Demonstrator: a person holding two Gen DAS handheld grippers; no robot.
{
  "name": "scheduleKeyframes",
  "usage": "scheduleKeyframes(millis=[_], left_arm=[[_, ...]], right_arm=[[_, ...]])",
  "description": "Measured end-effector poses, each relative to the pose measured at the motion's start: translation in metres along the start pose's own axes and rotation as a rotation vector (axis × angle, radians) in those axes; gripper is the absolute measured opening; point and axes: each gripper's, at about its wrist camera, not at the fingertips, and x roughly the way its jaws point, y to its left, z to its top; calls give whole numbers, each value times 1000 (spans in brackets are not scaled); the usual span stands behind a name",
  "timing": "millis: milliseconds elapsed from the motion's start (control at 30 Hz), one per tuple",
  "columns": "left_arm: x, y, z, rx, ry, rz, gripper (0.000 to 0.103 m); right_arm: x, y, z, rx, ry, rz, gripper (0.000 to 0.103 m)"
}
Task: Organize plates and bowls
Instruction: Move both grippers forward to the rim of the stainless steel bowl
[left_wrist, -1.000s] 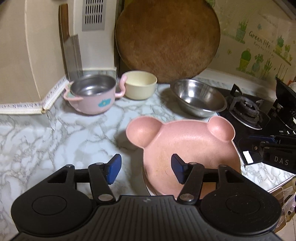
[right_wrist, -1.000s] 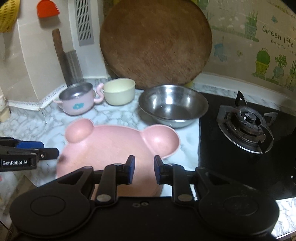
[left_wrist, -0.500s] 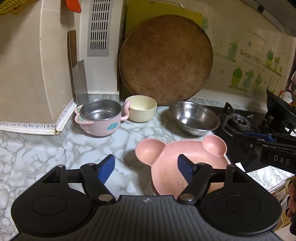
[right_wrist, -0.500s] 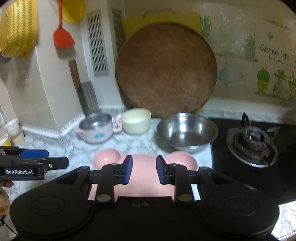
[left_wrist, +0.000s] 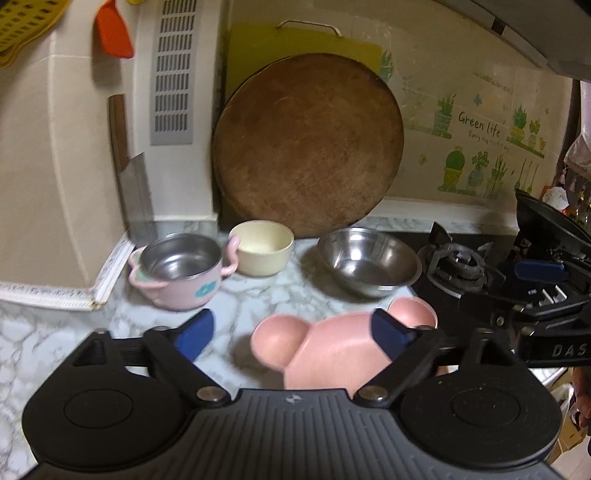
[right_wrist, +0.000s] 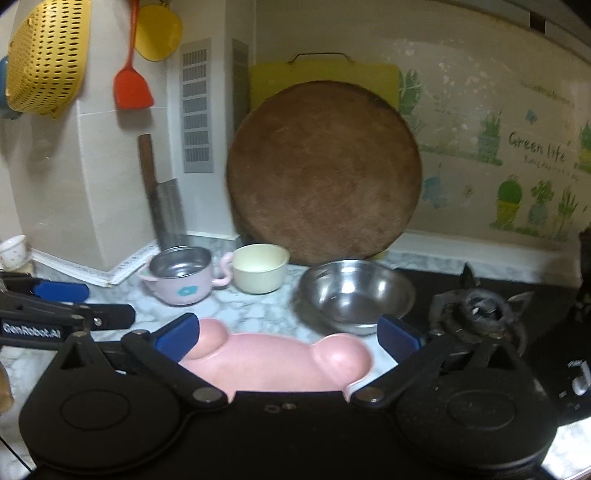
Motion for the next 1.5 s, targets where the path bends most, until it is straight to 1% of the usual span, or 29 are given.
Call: scheduleKeyframes(millis=[33, 100, 233, 333, 467, 600, 767, 867, 967, 1100, 1233, 1300, 1400, 1500], left_arm=[[4, -3, 3, 1, -10, 1, 102], [14, -11, 11, 4, -25, 10, 102], [41, -23, 28, -12, -18, -1, 103], [65, -31, 42, -18, -1, -7, 103], [100, -41, 59, -31, 40, 6, 103], [131, -47, 68, -34, 60, 37, 103], [165, -53, 74, -32, 86, 71, 103], [188, -58, 76, -17, 124, 91, 103], [210, -59, 75, -41, 171, 94, 103], [235, -57, 73, -80, 227, 75, 103], [253, -60, 69, -90, 252, 88, 102], [260, -62, 68, -97, 269, 90, 102], [272, -61, 67, -118, 296, 94, 102], [279, -60, 66, -126, 303, 103, 102]], right_arm=[[3, -4, 2, -7, 9, -11, 103], [12, -13, 5, -18, 28, -28, 103], [34, -34, 11, -35, 48, -60, 103], [51, -51, 18, -26, 53, -66, 103], [80, -73, 31, -44, 76, -54, 103], [112, -94, 43, -57, 105, -73, 103], [156, -118, 53, -16, 170, -65, 102], [181, -129, 56, 6, 213, -52, 102], [204, -137, 58, 18, 240, -43, 100], [233, -146, 61, 15, 289, -34, 101], [256, -153, 58, 16, 336, -26, 100], [266, -156, 56, 19, 360, -25, 98], [283, -158, 51, 20, 407, -18, 98], [296, -162, 46, 33, 448, -25, 94]])
